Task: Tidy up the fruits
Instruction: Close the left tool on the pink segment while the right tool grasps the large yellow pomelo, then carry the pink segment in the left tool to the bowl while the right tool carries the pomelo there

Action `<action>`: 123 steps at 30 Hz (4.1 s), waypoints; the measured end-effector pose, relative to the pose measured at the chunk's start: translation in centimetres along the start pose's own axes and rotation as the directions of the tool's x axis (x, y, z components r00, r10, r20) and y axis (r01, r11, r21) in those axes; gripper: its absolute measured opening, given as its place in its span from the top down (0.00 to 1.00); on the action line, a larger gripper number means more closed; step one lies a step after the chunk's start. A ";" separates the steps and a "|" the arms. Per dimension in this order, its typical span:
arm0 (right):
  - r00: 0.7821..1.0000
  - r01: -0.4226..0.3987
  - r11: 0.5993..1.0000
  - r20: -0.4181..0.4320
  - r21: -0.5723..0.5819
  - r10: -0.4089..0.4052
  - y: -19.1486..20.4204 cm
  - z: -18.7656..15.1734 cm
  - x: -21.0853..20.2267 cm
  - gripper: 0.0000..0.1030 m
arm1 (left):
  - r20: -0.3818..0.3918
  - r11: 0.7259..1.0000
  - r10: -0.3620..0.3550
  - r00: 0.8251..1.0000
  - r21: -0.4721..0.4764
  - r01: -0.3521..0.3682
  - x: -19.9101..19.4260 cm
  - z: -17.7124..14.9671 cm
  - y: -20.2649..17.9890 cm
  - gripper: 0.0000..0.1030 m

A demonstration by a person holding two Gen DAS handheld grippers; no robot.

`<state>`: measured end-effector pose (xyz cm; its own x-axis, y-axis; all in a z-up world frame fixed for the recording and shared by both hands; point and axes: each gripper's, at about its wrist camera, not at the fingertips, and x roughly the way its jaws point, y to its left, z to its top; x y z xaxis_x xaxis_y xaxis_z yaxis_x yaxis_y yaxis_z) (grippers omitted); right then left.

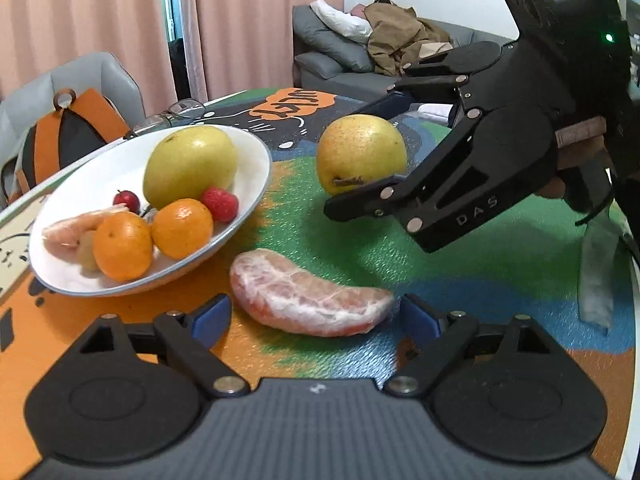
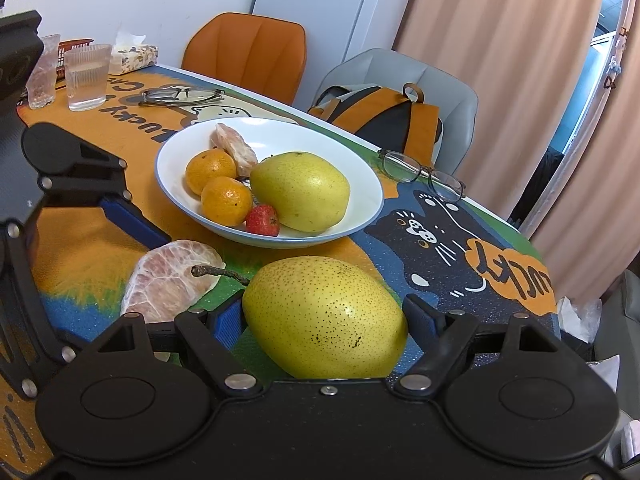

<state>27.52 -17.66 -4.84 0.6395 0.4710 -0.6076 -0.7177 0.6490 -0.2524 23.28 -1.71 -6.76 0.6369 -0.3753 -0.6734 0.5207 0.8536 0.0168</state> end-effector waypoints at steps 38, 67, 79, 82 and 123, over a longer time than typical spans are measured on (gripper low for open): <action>0.998 -0.007 1.000 0.060 -0.005 0.008 0.6 2.3 -1.2 0.24 | 0.064 0.998 -0.028 0.998 -0.054 0.031 -2.5 -0.5 -0.3 0.20; 0.995 0.009 0.996 0.095 0.085 -0.017 1.0 12.0 6.7 0.24 | 0.097 0.998 -0.026 0.995 -0.057 0.032 -5.5 -1.2 0.1 0.20; 1.000 0.023 0.989 0.016 0.147 -0.026 0.4 12.0 10.8 0.24 | 0.133 0.997 0.008 0.991 -0.077 0.002 -7.5 -0.6 0.8 0.20; 0.999 0.032 0.990 -0.009 0.137 -0.031 0.5 12.2 11.8 0.24 | 0.139 0.996 0.014 0.990 -0.085 -0.002 -7.8 -0.4 1.1 0.20; 0.997 -0.063 0.971 0.068 0.229 0.049 -2.6 11.9 7.5 0.05 | 0.126 0.969 0.182 0.975 -0.194 -0.156 -5.7 3.7 7.0 0.20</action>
<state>37.46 -8.77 0.24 0.6211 0.5413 -0.5668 -0.6744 0.7376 -0.0345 25.32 5.06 -0.07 0.7878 -0.2558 -0.5603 0.2946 0.9554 -0.0221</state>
